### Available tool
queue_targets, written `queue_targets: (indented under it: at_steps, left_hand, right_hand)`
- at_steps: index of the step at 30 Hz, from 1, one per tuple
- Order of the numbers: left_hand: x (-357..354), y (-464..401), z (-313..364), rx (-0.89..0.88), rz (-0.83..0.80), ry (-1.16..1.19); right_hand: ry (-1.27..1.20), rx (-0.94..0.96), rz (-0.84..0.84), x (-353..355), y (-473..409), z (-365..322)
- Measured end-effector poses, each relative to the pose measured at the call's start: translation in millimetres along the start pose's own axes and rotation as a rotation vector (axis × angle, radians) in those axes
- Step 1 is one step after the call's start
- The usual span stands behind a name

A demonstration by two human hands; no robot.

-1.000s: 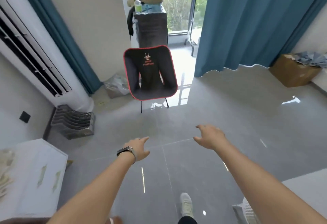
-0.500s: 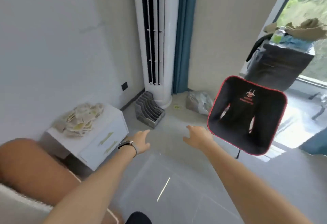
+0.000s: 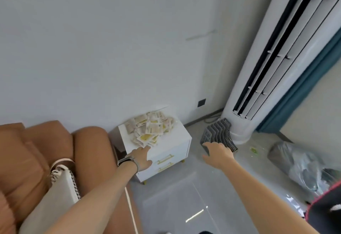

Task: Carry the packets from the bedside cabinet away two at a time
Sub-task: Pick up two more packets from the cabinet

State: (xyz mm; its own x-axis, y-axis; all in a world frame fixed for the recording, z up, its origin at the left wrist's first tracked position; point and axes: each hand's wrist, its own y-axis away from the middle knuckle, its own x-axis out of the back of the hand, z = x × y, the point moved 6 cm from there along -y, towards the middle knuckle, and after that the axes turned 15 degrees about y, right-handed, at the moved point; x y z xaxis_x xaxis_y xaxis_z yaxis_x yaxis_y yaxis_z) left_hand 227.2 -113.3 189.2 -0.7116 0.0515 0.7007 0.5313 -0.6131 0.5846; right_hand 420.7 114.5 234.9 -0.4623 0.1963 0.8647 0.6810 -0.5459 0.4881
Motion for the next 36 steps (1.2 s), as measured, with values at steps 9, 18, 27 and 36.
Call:
queue_targets:
  at_steps: [9,18,27,36]
  left_hand:
    - [38.0,-102.9,-14.7,0.062,-0.032,0.141]
    - [62.0,-197.4,-55.6,0.239,0.053,0.319]
    - [21.0,-285.8,-104.5,0.31,0.07,0.513]
    - [-14.4,-334.4,-143.2,0.35,0.282,0.613]
  right_hand:
    - [0.08,0.136,-0.069,33.9,-136.7,-49.8]
    - [0.267,0.316,-0.097,43.5,-296.0,-87.7]
    - [0.297,0.434,-0.152,-34.5,-413.4,-194.3]
    - [0.279,0.46,0.033,-86.4,-491.0,-254.3]
